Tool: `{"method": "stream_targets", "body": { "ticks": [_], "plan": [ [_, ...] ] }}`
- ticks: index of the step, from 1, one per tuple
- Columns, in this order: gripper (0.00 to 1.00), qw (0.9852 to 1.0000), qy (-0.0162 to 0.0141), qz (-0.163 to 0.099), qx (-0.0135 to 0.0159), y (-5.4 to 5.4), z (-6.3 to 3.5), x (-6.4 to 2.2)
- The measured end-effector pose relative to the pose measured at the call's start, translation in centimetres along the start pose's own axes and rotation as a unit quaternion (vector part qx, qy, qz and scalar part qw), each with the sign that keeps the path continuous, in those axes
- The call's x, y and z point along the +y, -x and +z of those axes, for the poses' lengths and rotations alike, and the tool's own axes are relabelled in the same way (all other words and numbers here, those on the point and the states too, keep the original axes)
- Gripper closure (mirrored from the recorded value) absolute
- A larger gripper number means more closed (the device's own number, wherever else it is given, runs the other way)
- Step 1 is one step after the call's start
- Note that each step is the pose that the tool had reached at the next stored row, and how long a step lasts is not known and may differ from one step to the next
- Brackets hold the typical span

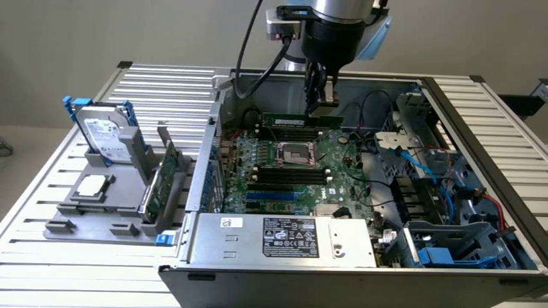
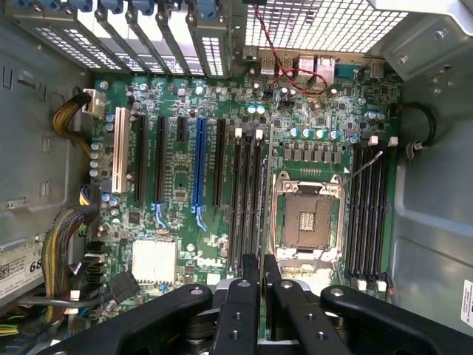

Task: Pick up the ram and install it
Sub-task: 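Insert the ram into the slot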

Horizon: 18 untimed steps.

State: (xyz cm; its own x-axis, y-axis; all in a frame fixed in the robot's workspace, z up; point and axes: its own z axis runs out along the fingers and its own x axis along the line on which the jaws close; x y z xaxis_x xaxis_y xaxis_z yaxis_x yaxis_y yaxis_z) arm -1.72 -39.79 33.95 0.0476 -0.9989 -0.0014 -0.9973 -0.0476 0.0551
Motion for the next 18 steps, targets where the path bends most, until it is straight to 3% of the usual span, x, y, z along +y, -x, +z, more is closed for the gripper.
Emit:
{"method": "stream_targets", "body": {
  "ticks": [3, 5, 10, 18],
  "plan": [
    [0.86, 1.0000, -0.0006, 0.000, 0.0001, 0.0, 0.03, 0.00],
    [0.86, 1.0000, -0.0034, 0.000, -0.0003, 0.0, 0.31, 0.11],
    [0.86, 1.0000, -0.0036, 0.000, -0.0004, -0.1, 1.28, 1.00],
    [0.86, 1.0000, -0.0036, 0.000, -0.0003, -0.9, 2.74, 1.02]
  ]
}}
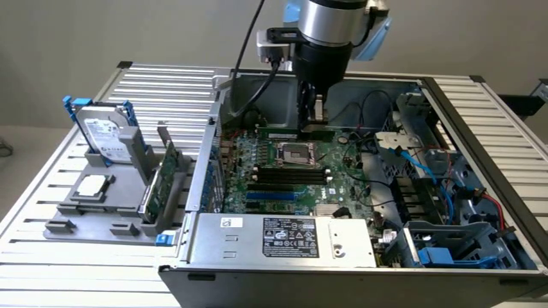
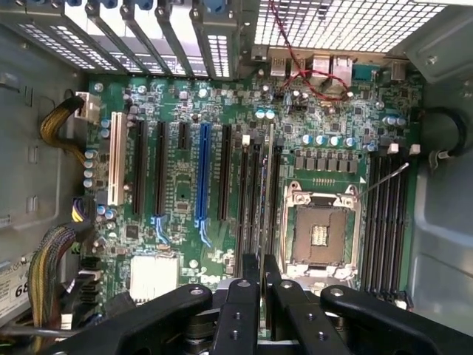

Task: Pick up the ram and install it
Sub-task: 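Insert the ram into the slot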

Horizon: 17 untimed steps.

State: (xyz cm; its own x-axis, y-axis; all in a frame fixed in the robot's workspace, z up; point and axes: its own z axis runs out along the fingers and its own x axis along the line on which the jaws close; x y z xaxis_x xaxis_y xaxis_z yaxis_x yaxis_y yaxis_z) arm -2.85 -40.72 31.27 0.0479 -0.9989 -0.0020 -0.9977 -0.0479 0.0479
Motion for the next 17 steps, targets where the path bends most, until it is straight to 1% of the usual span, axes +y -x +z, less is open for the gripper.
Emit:
{"method": "stream_targets", "body": {
  "ticks": [11, 17],
  "plan": [
    [0.86, 1.0000, 0.0000, 0.000, 0.0000, -1.1, 2.00, -0.04],
    [0.86, 1.0000, 0.0000, -0.003, 0.0001, -1.3, 3.09, -0.22]
  ]
}}
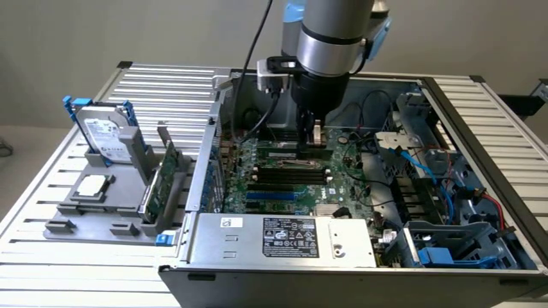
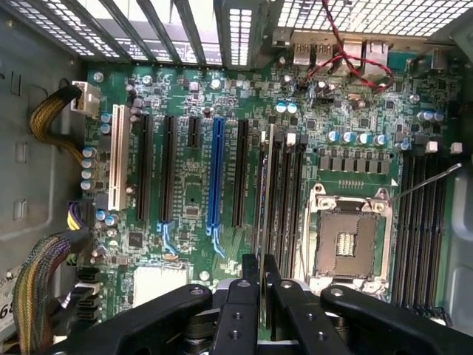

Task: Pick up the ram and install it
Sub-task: 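Insert the ram into the slot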

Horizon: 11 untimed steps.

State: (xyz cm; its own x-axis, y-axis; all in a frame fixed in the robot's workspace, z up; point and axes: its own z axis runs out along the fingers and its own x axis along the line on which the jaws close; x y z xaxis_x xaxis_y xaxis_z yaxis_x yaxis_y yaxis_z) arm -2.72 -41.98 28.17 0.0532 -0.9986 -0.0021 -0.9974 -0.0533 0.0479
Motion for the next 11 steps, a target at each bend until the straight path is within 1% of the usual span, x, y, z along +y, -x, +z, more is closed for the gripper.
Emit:
{"method": "stream_targets", "body": {
  "ticks": [5, 11],
  "plan": [
    [0.86, 1.0000, 0.0000, -0.004, 0.0002, 0.0, 0.88, -0.62],
    [0.86, 1.0000, 0.0000, -0.005, 0.0002, 0.0, 1.96, -0.84]
  ]
}}
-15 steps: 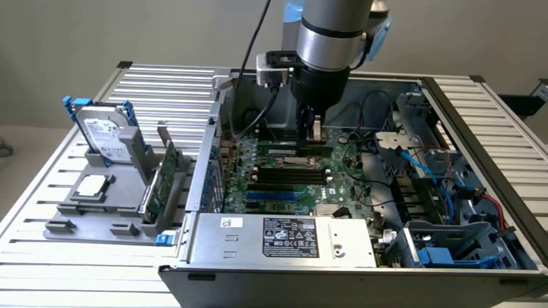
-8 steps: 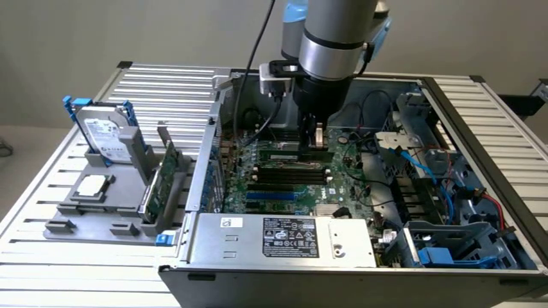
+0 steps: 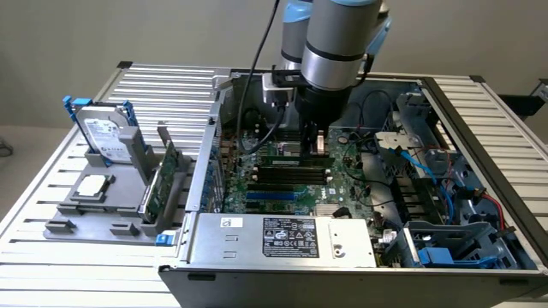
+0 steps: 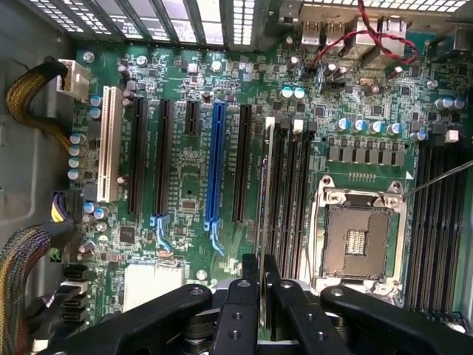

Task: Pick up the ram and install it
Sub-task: 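Insert the ram into the slot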

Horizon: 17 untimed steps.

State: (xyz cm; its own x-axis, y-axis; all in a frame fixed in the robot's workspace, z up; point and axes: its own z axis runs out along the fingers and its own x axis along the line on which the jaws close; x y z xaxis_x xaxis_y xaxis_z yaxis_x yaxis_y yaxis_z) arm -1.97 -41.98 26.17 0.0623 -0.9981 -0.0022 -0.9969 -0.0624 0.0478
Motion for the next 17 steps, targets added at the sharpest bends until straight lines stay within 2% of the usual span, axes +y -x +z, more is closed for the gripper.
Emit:
{"method": "stream_targets", "body": {
  "ticks": [9, 17],
  "plan": [
    [0.86, 1.0000, 0.0002, -0.002, 0.0001, 0.2, 1.60, -0.10],
    [0.86, 1.0000, 0.0068, -0.002, 0.0001, 0.7, 2.31, -0.10]
  ]
}}
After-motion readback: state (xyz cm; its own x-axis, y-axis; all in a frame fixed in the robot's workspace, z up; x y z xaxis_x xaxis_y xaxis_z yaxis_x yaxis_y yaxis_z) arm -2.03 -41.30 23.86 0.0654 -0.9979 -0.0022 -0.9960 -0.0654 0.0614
